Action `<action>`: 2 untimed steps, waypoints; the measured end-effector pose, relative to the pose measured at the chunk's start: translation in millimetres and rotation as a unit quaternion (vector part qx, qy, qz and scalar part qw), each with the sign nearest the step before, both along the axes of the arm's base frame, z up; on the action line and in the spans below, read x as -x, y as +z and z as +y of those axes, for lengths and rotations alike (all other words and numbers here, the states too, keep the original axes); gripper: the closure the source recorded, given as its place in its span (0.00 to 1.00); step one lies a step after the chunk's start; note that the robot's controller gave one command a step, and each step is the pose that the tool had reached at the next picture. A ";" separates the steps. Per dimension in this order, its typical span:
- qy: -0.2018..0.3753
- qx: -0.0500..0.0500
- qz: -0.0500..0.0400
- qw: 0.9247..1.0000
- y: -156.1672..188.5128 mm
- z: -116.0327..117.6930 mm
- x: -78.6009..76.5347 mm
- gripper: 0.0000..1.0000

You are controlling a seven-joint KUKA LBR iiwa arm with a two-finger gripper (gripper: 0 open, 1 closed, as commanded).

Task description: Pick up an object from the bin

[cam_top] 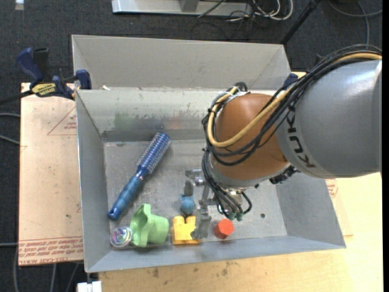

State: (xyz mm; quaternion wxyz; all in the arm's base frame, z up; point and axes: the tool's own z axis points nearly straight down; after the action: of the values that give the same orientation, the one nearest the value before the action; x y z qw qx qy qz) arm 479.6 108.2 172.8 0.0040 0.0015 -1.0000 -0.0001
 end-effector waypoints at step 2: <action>-0.024 -0.001 -0.006 1.000 -101.5 -3.9 -24.1 1.00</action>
Offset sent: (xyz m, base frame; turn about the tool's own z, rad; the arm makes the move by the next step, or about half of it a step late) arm 0.0223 -0.0046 -0.1028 0.0455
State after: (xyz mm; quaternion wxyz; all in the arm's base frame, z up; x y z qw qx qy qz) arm 503.7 104.3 71.3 -0.0021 -0.0221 -0.9998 -0.0013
